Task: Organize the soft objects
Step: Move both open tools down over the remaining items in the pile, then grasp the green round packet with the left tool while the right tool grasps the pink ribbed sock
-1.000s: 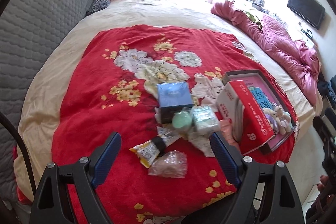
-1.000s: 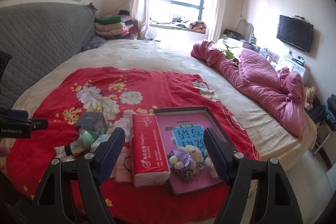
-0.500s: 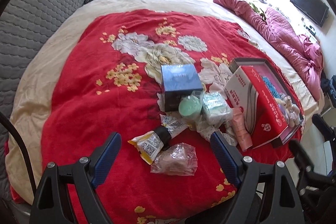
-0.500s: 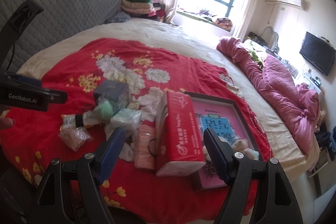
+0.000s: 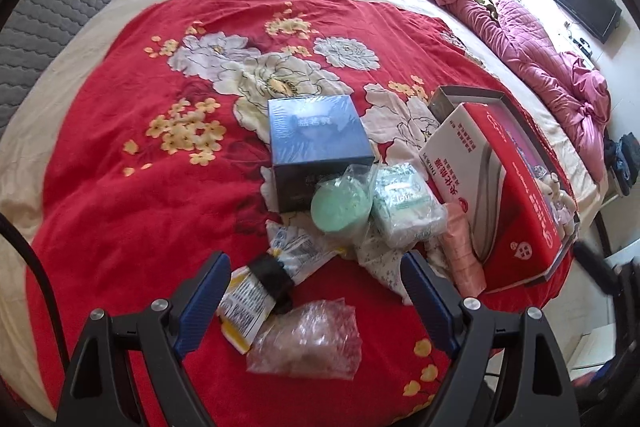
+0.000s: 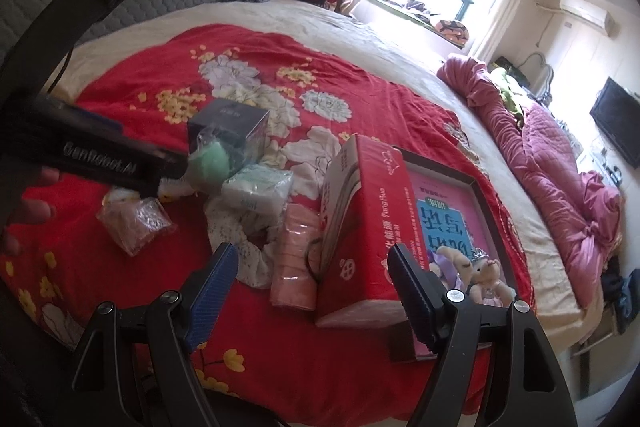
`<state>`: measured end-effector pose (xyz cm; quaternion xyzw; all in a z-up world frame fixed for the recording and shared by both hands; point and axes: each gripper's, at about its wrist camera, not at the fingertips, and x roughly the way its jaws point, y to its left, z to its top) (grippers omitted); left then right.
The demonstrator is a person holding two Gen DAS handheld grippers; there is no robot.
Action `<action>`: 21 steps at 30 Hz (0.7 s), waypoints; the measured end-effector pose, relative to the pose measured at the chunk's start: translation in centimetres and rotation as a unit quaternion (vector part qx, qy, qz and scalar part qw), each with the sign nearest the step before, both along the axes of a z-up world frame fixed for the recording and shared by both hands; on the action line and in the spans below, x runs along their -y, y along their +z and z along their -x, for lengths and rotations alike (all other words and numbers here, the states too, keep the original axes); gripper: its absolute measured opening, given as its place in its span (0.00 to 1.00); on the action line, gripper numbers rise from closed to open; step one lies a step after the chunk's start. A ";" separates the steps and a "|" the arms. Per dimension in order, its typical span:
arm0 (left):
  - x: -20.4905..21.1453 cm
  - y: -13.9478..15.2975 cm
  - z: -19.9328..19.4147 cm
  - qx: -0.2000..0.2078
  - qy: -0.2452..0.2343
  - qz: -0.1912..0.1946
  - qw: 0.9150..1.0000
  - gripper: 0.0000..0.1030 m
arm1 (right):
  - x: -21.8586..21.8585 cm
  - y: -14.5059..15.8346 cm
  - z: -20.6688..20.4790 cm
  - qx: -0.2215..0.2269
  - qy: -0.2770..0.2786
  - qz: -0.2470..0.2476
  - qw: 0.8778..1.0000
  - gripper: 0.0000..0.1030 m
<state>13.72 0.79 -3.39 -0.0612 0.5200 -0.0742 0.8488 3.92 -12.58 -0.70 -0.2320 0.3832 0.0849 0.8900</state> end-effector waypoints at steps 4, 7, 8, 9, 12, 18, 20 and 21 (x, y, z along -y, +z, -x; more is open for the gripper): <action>0.0 -0.5 -0.9 -0.005 -0.003 0.004 1.000 0.84 | -1.7 -2.4 0.1 -0.006 0.019 0.057 0.998 0.76; 0.1 -0.9 -1.4 -0.008 -0.006 0.005 1.000 0.84 | -2.9 -4.3 0.3 -0.008 0.035 0.107 0.994 0.76; 0.1 -1.0 -1.4 -0.007 -0.007 0.007 1.000 0.84 | -3.2 -5.0 0.4 -0.007 0.041 0.125 0.991 0.76; 0.0 -1.0 -1.5 -0.005 -0.007 0.009 1.000 0.84 | -3.3 -5.5 0.4 -0.006 0.043 0.137 0.990 0.76; -0.1 -1.4 -1.6 -0.006 -0.008 0.014 1.000 0.84 | -3.5 -6.8 0.3 -0.007 0.049 0.166 0.985 0.76; 0.0 -2.6 -2.3 -0.022 -0.010 0.021 0.999 0.84 | -3.0 -8.4 -0.5 -0.009 0.055 0.188 0.980 0.65; 0.2 -2.7 -2.4 -0.022 -0.014 0.020 0.999 0.84 | -2.9 -9.0 -0.8 -0.013 0.060 0.200 0.978 0.62; 0.4 -2.8 -2.5 -0.023 -0.015 0.021 0.999 0.84 | -2.8 -9.3 -0.9 -0.012 0.063 0.203 0.977 0.62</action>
